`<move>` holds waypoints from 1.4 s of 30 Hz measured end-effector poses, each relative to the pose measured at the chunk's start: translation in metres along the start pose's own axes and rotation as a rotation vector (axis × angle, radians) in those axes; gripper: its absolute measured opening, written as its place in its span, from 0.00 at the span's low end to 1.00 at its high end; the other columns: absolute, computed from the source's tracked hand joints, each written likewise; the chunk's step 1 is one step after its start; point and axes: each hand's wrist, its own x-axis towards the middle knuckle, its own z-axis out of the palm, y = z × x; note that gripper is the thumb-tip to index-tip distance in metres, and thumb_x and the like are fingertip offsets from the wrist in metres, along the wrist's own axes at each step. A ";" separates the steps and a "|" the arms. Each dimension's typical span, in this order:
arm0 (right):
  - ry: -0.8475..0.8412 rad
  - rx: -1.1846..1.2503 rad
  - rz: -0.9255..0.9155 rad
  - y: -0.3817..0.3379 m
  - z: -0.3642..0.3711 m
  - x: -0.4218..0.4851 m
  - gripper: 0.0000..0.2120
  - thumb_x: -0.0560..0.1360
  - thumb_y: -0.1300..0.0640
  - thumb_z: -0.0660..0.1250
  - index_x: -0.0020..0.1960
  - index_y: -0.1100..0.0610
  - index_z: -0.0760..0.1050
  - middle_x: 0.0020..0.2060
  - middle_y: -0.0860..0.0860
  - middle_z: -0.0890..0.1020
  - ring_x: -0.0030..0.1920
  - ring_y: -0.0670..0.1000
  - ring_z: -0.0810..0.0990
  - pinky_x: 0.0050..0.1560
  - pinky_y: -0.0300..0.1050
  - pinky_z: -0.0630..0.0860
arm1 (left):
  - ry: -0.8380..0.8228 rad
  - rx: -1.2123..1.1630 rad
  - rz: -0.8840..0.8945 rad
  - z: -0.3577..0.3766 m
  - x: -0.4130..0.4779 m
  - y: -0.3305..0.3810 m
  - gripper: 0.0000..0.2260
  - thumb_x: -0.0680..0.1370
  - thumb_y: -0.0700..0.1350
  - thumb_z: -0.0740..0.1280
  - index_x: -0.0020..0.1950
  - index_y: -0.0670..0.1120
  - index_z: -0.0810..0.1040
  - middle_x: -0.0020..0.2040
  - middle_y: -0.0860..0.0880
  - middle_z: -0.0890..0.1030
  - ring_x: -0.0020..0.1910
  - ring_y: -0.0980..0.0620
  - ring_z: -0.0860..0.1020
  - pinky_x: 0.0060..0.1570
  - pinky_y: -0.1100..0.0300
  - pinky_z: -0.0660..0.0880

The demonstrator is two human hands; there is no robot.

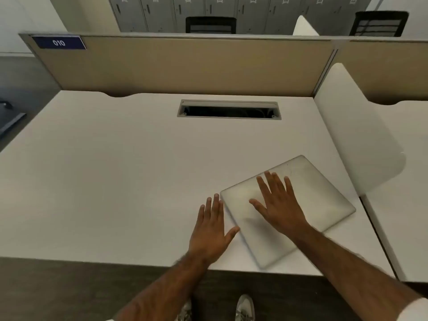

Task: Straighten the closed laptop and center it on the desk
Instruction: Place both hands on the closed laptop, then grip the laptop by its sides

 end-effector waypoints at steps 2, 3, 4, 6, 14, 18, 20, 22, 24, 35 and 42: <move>-0.022 0.001 0.007 0.006 0.007 -0.004 0.37 0.80 0.33 0.46 0.80 0.57 0.57 0.79 0.60 0.60 0.78 0.60 0.60 0.77 0.61 0.49 | -0.014 -0.043 -0.024 0.006 -0.002 0.010 0.42 0.76 0.72 0.44 0.79 0.48 0.31 0.80 0.51 0.28 0.79 0.50 0.30 0.73 0.55 0.26; -0.034 -0.001 0.003 0.008 0.011 -0.006 0.37 0.80 0.33 0.47 0.80 0.57 0.57 0.79 0.60 0.60 0.78 0.60 0.61 0.76 0.61 0.49 | -0.024 -0.061 -0.048 0.009 -0.004 0.014 0.43 0.76 0.72 0.44 0.80 0.48 0.31 0.80 0.51 0.29 0.80 0.50 0.31 0.72 0.55 0.28; -0.063 -0.008 0.006 0.008 0.013 -0.010 0.37 0.80 0.33 0.47 0.80 0.57 0.58 0.79 0.60 0.61 0.78 0.60 0.61 0.76 0.61 0.49 | -0.029 -0.096 -0.071 0.012 -0.006 0.018 0.43 0.76 0.72 0.45 0.80 0.49 0.32 0.81 0.51 0.31 0.80 0.50 0.34 0.73 0.55 0.30; -0.113 0.006 -0.005 0.013 0.020 -0.013 0.37 0.79 0.33 0.46 0.79 0.57 0.59 0.78 0.60 0.62 0.78 0.60 0.63 0.75 0.61 0.50 | -0.046 -0.148 -0.108 0.018 -0.010 0.029 0.41 0.77 0.71 0.47 0.81 0.49 0.38 0.83 0.50 0.41 0.83 0.48 0.44 0.76 0.55 0.38; -0.231 0.152 0.011 0.042 0.032 -0.024 0.36 0.79 0.34 0.44 0.81 0.51 0.52 0.82 0.52 0.49 0.82 0.53 0.47 0.80 0.53 0.39 | 0.000 -0.354 -0.256 0.008 -0.007 0.055 0.27 0.80 0.62 0.56 0.74 0.49 0.62 0.69 0.49 0.71 0.64 0.51 0.74 0.62 0.57 0.74; -0.132 0.245 0.097 0.076 0.034 -0.026 0.31 0.77 0.37 0.51 0.72 0.53 0.70 0.78 0.54 0.65 0.78 0.54 0.62 0.77 0.56 0.57 | -0.019 -0.634 -0.371 0.004 -0.001 0.070 0.21 0.81 0.53 0.60 0.72 0.48 0.65 0.64 0.48 0.73 0.56 0.50 0.78 0.59 0.54 0.77; -0.081 0.252 0.170 0.101 0.035 -0.025 0.26 0.76 0.40 0.57 0.64 0.55 0.77 0.70 0.56 0.75 0.71 0.57 0.73 0.69 0.57 0.68 | 0.004 -0.722 -0.402 0.006 0.001 0.075 0.19 0.81 0.49 0.61 0.72 0.48 0.67 0.61 0.48 0.73 0.51 0.53 0.75 0.58 0.56 0.76; -0.039 0.278 0.264 0.126 0.034 -0.023 0.23 0.75 0.43 0.62 0.61 0.56 0.79 0.66 0.56 0.79 0.67 0.58 0.77 0.64 0.56 0.73 | 0.021 -0.777 -0.425 0.009 0.004 0.078 0.19 0.81 0.47 0.62 0.72 0.47 0.67 0.58 0.50 0.72 0.50 0.54 0.74 0.56 0.59 0.74; -0.004 0.345 0.379 0.147 0.027 -0.022 0.21 0.75 0.47 0.68 0.63 0.57 0.78 0.66 0.56 0.79 0.66 0.59 0.77 0.65 0.55 0.73 | 0.032 -0.806 -0.440 0.011 0.006 0.079 0.20 0.80 0.45 0.63 0.71 0.48 0.67 0.59 0.50 0.73 0.49 0.54 0.75 0.55 0.60 0.75; -0.243 0.570 0.711 0.212 0.028 0.007 0.38 0.67 0.41 0.76 0.69 0.61 0.73 0.66 0.60 0.78 0.65 0.61 0.76 0.64 0.54 0.74 | 0.023 -0.857 -0.572 0.011 0.014 0.089 0.15 0.79 0.38 0.61 0.65 0.46 0.69 0.58 0.47 0.68 0.39 0.59 0.73 0.40 0.69 0.72; -0.207 0.685 0.730 0.215 0.031 0.024 0.20 0.63 0.45 0.81 0.40 0.58 0.79 0.42 0.56 0.83 0.42 0.56 0.79 0.38 0.47 0.73 | 0.033 -0.854 -0.656 0.008 0.020 0.100 0.15 0.78 0.35 0.60 0.64 0.44 0.70 0.61 0.44 0.68 0.58 0.43 0.75 0.62 0.50 0.78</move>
